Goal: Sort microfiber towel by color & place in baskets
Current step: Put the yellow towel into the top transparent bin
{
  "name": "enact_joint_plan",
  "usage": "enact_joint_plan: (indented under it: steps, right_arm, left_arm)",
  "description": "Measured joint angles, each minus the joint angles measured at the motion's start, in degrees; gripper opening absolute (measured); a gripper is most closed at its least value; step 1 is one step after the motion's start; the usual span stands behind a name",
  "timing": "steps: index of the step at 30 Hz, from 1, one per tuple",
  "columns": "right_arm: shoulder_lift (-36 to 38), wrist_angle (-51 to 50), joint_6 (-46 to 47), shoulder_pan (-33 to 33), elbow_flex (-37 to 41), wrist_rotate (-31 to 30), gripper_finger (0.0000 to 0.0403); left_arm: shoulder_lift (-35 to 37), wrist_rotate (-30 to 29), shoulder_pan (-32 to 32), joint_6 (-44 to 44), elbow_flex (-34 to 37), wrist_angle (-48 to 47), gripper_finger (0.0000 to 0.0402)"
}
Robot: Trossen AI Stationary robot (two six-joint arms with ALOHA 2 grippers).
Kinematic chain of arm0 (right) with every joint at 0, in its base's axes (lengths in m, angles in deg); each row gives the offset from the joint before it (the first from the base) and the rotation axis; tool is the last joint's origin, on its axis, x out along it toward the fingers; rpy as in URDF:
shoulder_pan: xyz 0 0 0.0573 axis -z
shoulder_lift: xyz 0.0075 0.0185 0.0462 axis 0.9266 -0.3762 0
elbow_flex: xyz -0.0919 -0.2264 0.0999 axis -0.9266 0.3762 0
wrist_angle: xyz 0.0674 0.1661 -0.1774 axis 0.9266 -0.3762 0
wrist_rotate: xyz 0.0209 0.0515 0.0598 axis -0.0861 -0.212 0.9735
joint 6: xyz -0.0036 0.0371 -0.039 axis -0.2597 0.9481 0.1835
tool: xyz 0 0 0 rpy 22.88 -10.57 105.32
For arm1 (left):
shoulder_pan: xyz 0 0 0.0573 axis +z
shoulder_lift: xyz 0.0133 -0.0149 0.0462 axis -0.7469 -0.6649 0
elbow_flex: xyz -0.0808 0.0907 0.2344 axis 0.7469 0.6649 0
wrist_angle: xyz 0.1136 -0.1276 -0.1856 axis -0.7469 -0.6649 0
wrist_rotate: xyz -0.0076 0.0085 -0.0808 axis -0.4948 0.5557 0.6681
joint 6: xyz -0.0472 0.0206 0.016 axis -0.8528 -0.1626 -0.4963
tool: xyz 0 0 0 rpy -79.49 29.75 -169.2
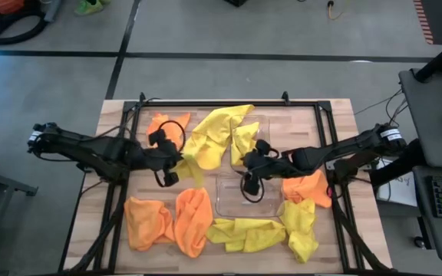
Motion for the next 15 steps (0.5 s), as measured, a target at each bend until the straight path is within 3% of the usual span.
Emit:
enact_joint_plan:
  steps: [6,15]
  right_arm:
    - [0.0,9.4,-7.7,0.0,0.1,0.0,0.0224]
    - [0.0,17.2,-15.5,0.0,-0.5,0.0,0.0224]
  left_arm:
    - [-0.6,7.2,0.3,11.0,0.0,13.3,0.0000]
    - [-4.6,1.5,0.6,11.2,0.1,15.3,0.0000]
